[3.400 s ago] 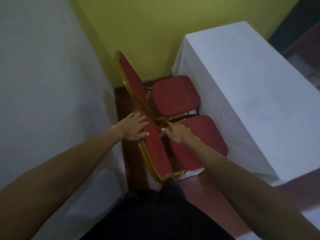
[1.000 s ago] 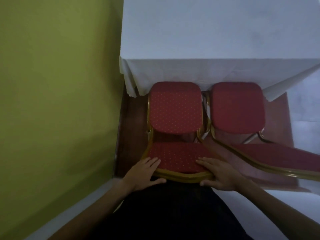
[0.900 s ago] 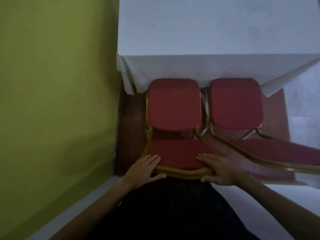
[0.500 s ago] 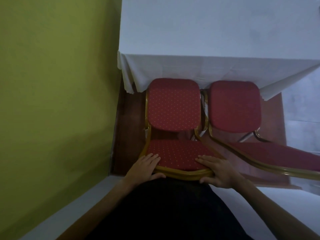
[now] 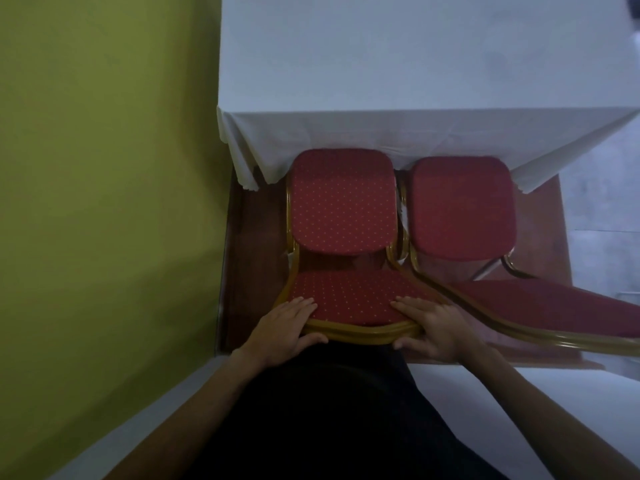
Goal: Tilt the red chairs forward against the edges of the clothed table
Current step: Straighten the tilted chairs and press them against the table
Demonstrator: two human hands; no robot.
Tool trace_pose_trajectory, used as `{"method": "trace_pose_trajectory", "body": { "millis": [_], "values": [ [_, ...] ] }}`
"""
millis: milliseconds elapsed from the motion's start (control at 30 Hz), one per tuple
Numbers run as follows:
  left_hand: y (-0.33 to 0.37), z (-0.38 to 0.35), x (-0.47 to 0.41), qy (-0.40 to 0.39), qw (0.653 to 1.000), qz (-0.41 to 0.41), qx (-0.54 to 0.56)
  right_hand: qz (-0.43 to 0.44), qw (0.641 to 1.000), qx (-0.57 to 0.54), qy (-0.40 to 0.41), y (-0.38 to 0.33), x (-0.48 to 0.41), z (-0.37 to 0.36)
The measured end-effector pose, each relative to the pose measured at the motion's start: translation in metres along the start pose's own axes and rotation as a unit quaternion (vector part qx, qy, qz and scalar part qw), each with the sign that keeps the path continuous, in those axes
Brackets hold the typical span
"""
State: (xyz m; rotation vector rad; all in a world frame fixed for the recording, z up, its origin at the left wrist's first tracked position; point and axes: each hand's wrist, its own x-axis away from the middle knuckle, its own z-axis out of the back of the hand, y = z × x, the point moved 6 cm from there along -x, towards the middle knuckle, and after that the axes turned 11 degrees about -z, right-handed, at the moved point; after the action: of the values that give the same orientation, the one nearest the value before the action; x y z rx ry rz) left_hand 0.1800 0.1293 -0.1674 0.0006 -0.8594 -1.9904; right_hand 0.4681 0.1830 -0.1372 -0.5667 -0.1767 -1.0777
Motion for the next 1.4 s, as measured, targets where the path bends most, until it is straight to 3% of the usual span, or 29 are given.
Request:
{"method": "trace_pose_trajectory", "body": {
  "millis": [167, 733, 1133, 1400],
  "values": [
    [-0.001, 0.011, -0.018, 0.010, 1.000, 0.008, 0.011, -0.012, 1.000, 0.000, -0.018, 0.016, -0.014, 0.008],
    [-0.037, 0.074, -0.064, 0.044, 0.998, 0.033, 0.008, -0.013, 0.999, -0.019, 0.036, 0.022, -0.086, 0.052],
    [-0.065, 0.105, -0.085, 0.050, 0.997, 0.049, 0.008, -0.029, 0.999, -0.019, 0.011, 0.020, -0.130, 0.075],
    [-0.072, 0.107, -0.090, 0.013, 0.997, 0.074, 0.020, -0.027, 0.999, -0.013, -0.016, 0.023, -0.139, 0.079]
  ]
}}
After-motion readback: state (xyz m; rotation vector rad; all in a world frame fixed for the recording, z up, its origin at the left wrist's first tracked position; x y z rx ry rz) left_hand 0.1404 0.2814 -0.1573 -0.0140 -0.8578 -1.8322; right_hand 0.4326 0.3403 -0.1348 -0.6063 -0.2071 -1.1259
